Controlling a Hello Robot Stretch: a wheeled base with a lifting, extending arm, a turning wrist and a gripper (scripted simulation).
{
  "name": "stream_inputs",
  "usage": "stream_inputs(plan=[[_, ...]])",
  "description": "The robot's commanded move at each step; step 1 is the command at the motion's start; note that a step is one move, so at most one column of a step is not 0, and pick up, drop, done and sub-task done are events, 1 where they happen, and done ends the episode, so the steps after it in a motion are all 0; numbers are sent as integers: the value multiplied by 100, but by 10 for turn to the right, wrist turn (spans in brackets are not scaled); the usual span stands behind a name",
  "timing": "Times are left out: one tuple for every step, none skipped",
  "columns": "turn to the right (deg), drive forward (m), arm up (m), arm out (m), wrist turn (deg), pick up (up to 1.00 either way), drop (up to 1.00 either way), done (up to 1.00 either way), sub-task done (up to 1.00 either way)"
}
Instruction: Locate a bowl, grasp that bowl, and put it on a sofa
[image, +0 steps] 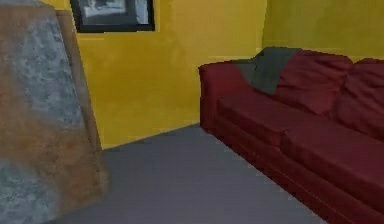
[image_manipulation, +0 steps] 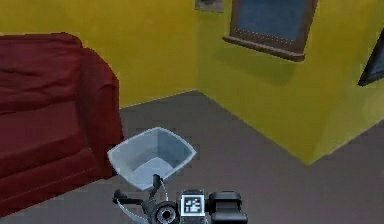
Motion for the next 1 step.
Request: stream_inputs(plan=[[60, 0, 0, 0, 0, 0, 0, 0, 0]])
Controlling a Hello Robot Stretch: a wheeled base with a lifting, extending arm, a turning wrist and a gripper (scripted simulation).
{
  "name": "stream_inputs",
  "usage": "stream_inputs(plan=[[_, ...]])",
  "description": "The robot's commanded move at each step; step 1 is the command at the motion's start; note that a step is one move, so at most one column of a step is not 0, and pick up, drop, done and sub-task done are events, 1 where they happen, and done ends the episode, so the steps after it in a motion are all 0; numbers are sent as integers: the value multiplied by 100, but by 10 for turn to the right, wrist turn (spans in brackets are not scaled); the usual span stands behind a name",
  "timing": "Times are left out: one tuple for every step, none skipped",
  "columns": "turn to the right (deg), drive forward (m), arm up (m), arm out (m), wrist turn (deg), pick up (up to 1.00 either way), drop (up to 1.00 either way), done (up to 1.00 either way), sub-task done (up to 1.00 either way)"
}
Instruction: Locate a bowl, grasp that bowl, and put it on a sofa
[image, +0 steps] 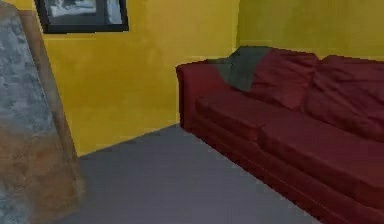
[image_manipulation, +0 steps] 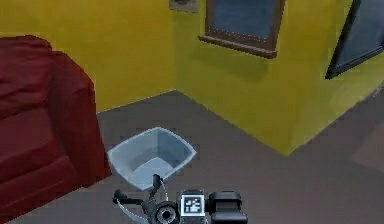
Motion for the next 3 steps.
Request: stream_inputs(plan=[[0, 100, 0, 0, 0, 0, 0, 0, 0], [120, 0, 0, 0, 0, 0, 0, 0, 0], [0, 15, 0, 0, 0, 0, 0, 0, 0]])
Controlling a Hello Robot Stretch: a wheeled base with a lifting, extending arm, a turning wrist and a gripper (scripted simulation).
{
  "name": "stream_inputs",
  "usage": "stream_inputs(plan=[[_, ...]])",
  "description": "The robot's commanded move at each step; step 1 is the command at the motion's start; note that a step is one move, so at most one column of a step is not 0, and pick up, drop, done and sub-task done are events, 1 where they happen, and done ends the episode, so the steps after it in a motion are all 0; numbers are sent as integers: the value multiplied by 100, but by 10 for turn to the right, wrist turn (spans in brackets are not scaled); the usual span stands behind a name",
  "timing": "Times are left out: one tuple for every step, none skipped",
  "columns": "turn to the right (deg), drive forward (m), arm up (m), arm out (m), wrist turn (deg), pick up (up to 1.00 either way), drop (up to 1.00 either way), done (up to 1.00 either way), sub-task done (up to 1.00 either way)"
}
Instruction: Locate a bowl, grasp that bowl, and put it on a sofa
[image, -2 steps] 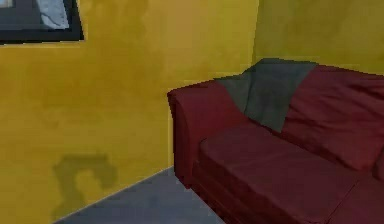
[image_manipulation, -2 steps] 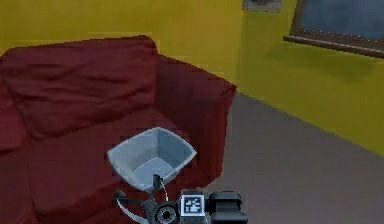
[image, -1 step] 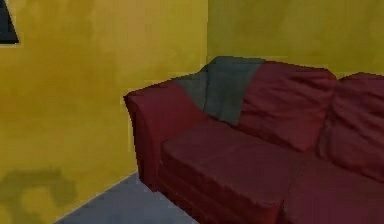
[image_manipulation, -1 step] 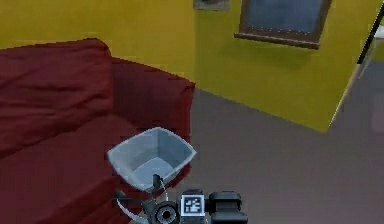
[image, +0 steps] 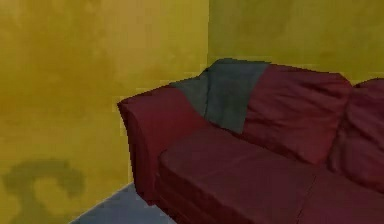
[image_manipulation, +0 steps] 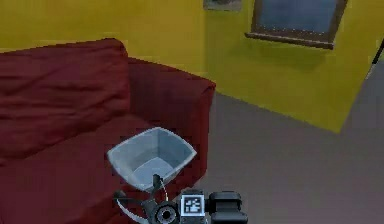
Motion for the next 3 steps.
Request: stream_inputs(plan=[[450, 0, 0, 0, 0, 0, 0, 0, 0], [300, 0, 0, 0, 0, 0, 0, 0, 0], [-450, 0, 0, 0, 0, 0, 0, 0, 0]])
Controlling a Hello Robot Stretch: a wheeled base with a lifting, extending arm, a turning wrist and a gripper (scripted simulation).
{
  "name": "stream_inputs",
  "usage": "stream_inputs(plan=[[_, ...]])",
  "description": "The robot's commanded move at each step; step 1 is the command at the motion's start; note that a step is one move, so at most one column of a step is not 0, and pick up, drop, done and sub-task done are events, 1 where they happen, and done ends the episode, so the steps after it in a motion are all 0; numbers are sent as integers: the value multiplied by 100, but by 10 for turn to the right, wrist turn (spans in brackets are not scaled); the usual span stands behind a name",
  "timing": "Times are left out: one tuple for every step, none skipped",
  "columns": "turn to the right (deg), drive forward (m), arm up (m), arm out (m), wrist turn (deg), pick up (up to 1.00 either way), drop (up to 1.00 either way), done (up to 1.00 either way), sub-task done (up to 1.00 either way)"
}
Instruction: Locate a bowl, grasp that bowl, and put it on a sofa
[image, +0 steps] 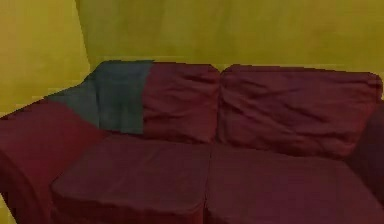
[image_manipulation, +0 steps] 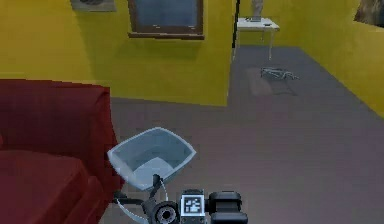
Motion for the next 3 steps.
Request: stream_inputs(plan=[[-210, 0, 0, 0, 0, 0, 0, 0, 0], [450, 0, 0, 0, 0, 0, 0, 0, 0], [210, 0, 0, 0, 0, 0, 0, 0, 0]])
